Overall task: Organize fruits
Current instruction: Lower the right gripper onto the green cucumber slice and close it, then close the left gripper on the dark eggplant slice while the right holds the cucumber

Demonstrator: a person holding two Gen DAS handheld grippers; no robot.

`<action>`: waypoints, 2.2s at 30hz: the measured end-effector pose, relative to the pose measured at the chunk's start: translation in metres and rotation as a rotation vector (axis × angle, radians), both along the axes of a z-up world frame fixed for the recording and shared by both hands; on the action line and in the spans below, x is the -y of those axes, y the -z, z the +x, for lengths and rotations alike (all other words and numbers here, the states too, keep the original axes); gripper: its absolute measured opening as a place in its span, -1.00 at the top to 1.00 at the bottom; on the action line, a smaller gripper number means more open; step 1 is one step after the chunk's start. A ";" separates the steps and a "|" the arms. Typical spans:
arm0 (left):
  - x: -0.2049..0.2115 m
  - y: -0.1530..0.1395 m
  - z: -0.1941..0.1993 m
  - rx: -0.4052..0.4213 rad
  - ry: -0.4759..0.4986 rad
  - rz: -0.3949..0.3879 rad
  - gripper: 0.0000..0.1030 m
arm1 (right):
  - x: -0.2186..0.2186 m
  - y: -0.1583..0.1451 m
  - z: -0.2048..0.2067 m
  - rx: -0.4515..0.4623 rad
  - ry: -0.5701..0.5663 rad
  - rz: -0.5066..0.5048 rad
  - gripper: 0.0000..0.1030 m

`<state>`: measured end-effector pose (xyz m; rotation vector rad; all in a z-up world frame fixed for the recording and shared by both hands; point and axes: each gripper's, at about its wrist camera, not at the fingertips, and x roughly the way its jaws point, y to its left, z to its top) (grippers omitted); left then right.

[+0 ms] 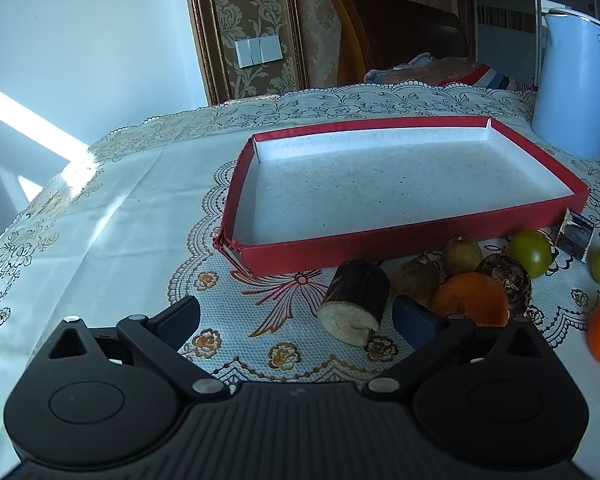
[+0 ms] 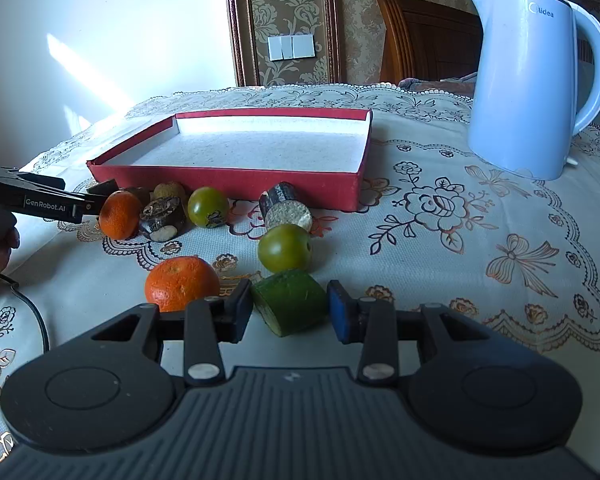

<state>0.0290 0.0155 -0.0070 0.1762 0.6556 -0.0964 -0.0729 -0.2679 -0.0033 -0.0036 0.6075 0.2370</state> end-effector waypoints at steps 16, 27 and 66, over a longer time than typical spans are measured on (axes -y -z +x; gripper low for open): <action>0.020 0.005 -0.006 0.039 0.148 0.040 0.38 | 0.000 0.000 0.000 0.001 0.004 -0.004 0.30; 0.020 0.006 -0.009 0.047 0.120 0.043 0.38 | -0.001 -0.002 -0.002 0.019 0.014 -0.016 0.29; 0.009 -0.006 -0.033 0.084 0.091 -0.020 0.38 | -0.015 0.000 -0.008 0.031 0.027 -0.135 0.48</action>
